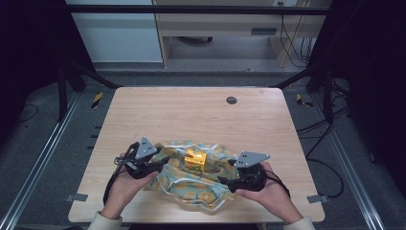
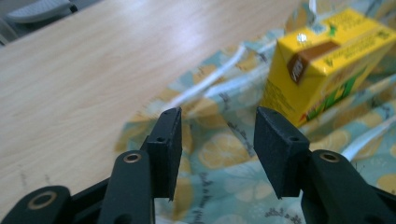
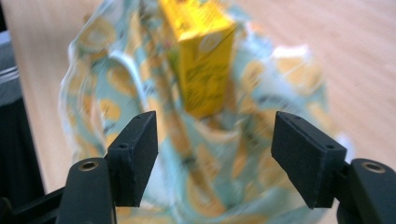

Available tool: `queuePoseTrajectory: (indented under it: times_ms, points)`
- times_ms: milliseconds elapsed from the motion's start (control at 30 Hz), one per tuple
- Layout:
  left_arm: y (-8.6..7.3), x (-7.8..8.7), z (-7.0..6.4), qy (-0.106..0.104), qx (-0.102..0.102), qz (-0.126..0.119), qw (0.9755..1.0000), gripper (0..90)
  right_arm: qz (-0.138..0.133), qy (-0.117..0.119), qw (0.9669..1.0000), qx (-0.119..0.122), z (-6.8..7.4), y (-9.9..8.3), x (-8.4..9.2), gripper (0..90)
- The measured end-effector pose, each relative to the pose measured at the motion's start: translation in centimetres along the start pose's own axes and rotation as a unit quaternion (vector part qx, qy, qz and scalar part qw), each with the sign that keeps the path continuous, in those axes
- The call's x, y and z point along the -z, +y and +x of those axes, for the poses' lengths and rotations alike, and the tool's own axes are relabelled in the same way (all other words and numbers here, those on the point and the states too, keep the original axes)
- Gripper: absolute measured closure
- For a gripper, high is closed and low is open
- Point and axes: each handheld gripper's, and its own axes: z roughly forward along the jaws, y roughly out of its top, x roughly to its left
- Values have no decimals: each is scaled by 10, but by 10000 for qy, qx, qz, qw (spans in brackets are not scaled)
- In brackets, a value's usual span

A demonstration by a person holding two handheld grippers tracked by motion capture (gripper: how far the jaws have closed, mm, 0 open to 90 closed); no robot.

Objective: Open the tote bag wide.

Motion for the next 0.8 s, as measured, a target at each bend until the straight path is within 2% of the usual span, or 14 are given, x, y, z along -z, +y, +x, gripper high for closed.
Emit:
queuePoseTrajectory:
  times_ms: [167,233,267,300,333,367,400,433,467,500,533,567,600,800]
  points:
    - [-5,-5,-12,-174,-212,120,9996,511,47,-256,9996,53,-15,15,-9,289]
    - [-11,-9,-17,-350,-252,175,9989,510,220,-352,9990,141,-22,21,-21,281]
    - [-18,-13,-21,-507,-446,267,9974,520,402,-339,9985,162,-28,23,-36,329]
    - [-18,-13,-21,-507,-446,267,9974,543,402,-339,9985,162,-28,23,-36,329]
    - [-21,-15,-23,-546,-506,345,9966,543,488,-309,9981,214,-30,23,-43,411]
    - [-24,-17,-24,-561,-518,404,9963,560,688,-296,9970,185,-34,21,-56,585]
    - [-26,-19,-24,-611,-521,452,9957,560,688,-296,9970,185,-34,21,-56,585]
    - [-28,-23,-24,-675,-517,500,9951,649,804,-368,9960,137,-41,20,-66,783]
    - [-31,-29,-25,-677,-498,706,9940,673,785,-407,9961,15,-46,20,-71,849]
    - [-31,-29,-25,-677,-498,706,9940,718,785,-407,9961,15,-46,20,-71,849]
    - [-34,-33,-27,-628,-606,889,9922,738,739,-476,9957,-282,-56,19,-79,899]
    - [-34,-33,-27,-628,-606,889,9922,748,739,-476,9957,-282,-56,19,-79,899]
    - [-35,-34,-27,-609,-649,1013,9909,764,783,-600,9943,-412,-65,18,-87,900]
    - [-39,-33,-24,-631,-532,1081,9907,809,786,-894,9908,-637,-86,15,-98,900]
